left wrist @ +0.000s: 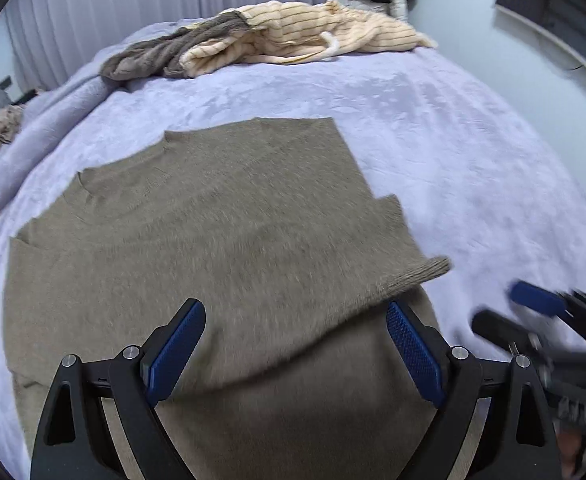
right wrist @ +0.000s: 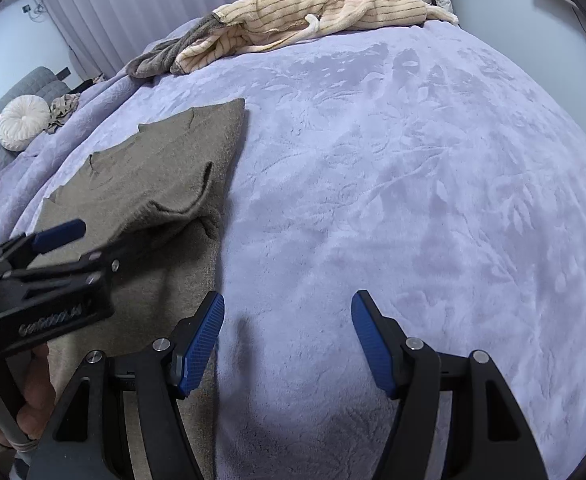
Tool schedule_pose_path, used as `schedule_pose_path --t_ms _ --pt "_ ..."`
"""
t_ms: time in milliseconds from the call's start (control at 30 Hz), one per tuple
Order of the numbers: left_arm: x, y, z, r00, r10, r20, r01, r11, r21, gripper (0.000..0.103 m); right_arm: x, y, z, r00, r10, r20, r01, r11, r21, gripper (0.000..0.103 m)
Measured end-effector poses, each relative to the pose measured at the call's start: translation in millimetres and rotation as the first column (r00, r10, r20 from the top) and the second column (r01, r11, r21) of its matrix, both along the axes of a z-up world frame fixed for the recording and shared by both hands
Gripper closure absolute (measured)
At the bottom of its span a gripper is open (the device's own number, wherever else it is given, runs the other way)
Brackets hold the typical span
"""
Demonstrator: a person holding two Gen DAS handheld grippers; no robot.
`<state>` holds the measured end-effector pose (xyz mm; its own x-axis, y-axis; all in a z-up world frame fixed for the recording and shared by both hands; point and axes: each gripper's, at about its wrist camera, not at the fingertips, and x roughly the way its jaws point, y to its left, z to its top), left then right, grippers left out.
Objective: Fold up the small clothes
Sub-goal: 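Open the left gripper, releasing the sleeve onto the sweater body, then move both grippers over the ribbed sweater hem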
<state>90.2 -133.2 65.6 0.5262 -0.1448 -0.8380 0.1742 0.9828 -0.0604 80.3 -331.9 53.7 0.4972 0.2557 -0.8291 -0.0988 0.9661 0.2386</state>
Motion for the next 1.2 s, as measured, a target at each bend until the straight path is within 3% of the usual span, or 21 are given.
schedule_pose_path --t_ms 133,267,300,333,367,400,433,467,567,633,767,800,900,933,967,1067,1200 --pt "-12 32 1 1.000 0.027 0.011 -0.027 0.999 -0.019 0.010 14 0 0 1.000 0.006 -0.023 -0.001 0.979 0.202 0.033" --pt "6 78 -14 0.985 0.163 -0.057 -0.165 0.985 -0.039 0.010 44 26 -13 0.997 0.045 -0.058 -0.029 0.967 0.254 0.033" --pt "11 88 -19 0.979 0.192 -0.071 -0.195 0.980 -0.039 0.010 50 35 -16 0.997 0.057 -0.060 -0.041 0.969 0.243 0.034" --pt "14 96 -22 0.972 0.221 -0.081 -0.224 0.974 -0.031 0.010 55 45 -17 0.996 0.075 -0.052 -0.061 0.974 0.220 0.044" --pt "15 103 -26 0.967 0.240 -0.089 -0.243 0.970 -0.022 0.010 59 56 -17 0.994 0.104 -0.045 -0.094 0.978 0.187 0.062" --pt "15 109 -30 0.962 0.256 -0.095 -0.258 0.966 -0.010 0.010 61 66 -16 0.991 0.127 -0.034 -0.121 0.983 0.135 0.071" --pt "16 114 -32 0.959 0.267 -0.097 -0.268 0.963 0.002 0.010 61 75 -13 0.989 0.147 -0.021 -0.145 0.987 0.067 0.088" --pt "15 119 -34 0.957 0.275 -0.096 -0.275 0.961 0.011 0.010 60 83 -8 0.986 0.168 0.000 -0.168 0.986 0.007 0.093" --pt "11 133 -37 0.951 0.297 -0.087 -0.295 0.955 0.029 0.010 50 99 15 0.970 0.206 0.132 -0.190 0.974 -0.124 0.095" --pt "12 145 -42 0.943 0.316 -0.101 -0.314 0.949 0.039 0.010 54 103 18 0.967 0.193 0.163 -0.161 0.968 -0.192 0.095" --pt "8 153 -40 0.943 0.317 -0.102 -0.314 0.949 0.040 0.010 77 101 -9 0.985 0.170 -0.007 -0.168 0.966 -0.199 0.093" --pt "5 153 -35 0.947 0.309 -0.089 -0.306 0.951 0.041 0.010 74 95 -5 0.989 0.151 -0.002 -0.149 0.973 -0.178 0.091" --pt "-9 154 -26 0.958 0.279 -0.066 -0.277 0.960 0.042 0.010 51 79 23 0.994 0.055 0.094 -0.039 0.986 -0.160 0.068" --pt "-14 155 -25 0.959 0.274 -0.068 -0.272 0.962 0.037 0.010 39 77 33 0.990 0.038 0.133 -0.018 0.989 -0.148 0.049" --pt "-19 155 -25 0.961 0.266 -0.076 -0.264 0.964 0.031 0.010 24 80 41 0.984 0.047 0.171 -0.024 0.990 -0.136 0.038" --pt "-34 153 -30 0.968 0.234 -0.094 -0.231 0.972 0.047 0.010 -5 112 44 0.967 0.197 0.160 -0.172 0.972 -0.159 0.037" --pt "-57 157 -48 0.964 0.211 -0.162 -0.204 0.977 0.057 0.010 -33 162 12 0.917 0.396 0.044 -0.380 0.903 -0.201 0.037"
